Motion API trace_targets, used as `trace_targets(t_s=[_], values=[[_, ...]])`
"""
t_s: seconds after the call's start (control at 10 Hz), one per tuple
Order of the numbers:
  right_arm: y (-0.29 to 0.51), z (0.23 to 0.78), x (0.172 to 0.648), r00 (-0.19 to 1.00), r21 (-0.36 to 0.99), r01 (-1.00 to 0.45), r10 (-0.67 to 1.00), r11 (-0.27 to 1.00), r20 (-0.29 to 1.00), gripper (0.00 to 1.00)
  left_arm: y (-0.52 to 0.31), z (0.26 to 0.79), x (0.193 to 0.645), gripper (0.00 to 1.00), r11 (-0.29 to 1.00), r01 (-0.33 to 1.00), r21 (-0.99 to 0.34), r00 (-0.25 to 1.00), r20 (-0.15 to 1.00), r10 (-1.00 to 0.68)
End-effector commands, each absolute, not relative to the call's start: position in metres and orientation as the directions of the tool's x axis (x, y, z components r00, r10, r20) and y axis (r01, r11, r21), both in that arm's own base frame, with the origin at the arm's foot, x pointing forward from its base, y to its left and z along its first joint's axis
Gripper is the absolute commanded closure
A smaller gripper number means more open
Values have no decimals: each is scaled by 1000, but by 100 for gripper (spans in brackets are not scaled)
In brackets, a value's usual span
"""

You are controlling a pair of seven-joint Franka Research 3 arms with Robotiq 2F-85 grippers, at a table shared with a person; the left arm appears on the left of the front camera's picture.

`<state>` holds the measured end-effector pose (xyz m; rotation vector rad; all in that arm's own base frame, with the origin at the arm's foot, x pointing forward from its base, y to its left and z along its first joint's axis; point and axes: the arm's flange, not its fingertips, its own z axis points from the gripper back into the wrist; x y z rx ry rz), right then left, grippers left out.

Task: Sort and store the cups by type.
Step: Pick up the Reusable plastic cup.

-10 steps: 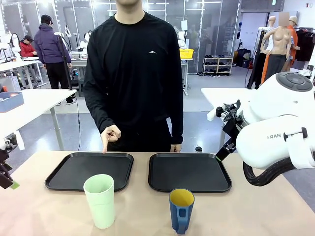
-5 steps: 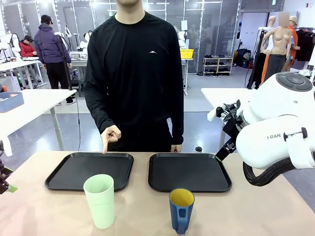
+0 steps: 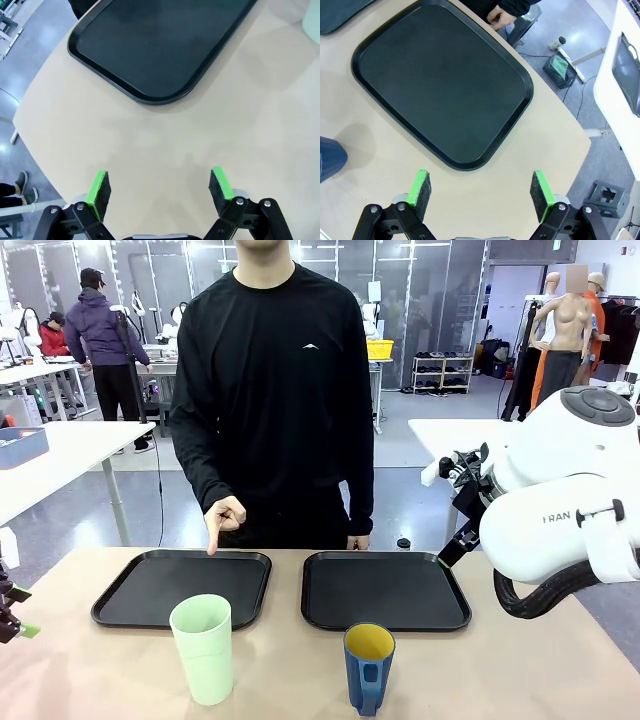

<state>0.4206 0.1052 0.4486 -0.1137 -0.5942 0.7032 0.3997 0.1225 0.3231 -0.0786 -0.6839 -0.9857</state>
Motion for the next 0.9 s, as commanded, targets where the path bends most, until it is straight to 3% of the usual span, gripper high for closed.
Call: trace_targets(t_s=[0.0, 0.3, 0.7, 0.8], values=[[105, 448, 421, 607, -289, -576, 637, 765, 475, 0, 123, 323, 399, 0, 569, 788, 236, 365, 566, -739], [105, 448, 421, 607, -289, -576, 637, 765, 475, 0, 130, 314, 403, 0, 531, 793, 297, 333, 520, -787], [105, 448, 421, 607, -289, -576, 637, 765, 475, 0, 112, 334, 420, 0, 643, 732, 223, 320, 722, -614], [105, 448, 421, 607, -289, -576, 637, 765, 475, 0, 124, 328, 402, 0, 572, 780, 254, 337, 600, -726]])
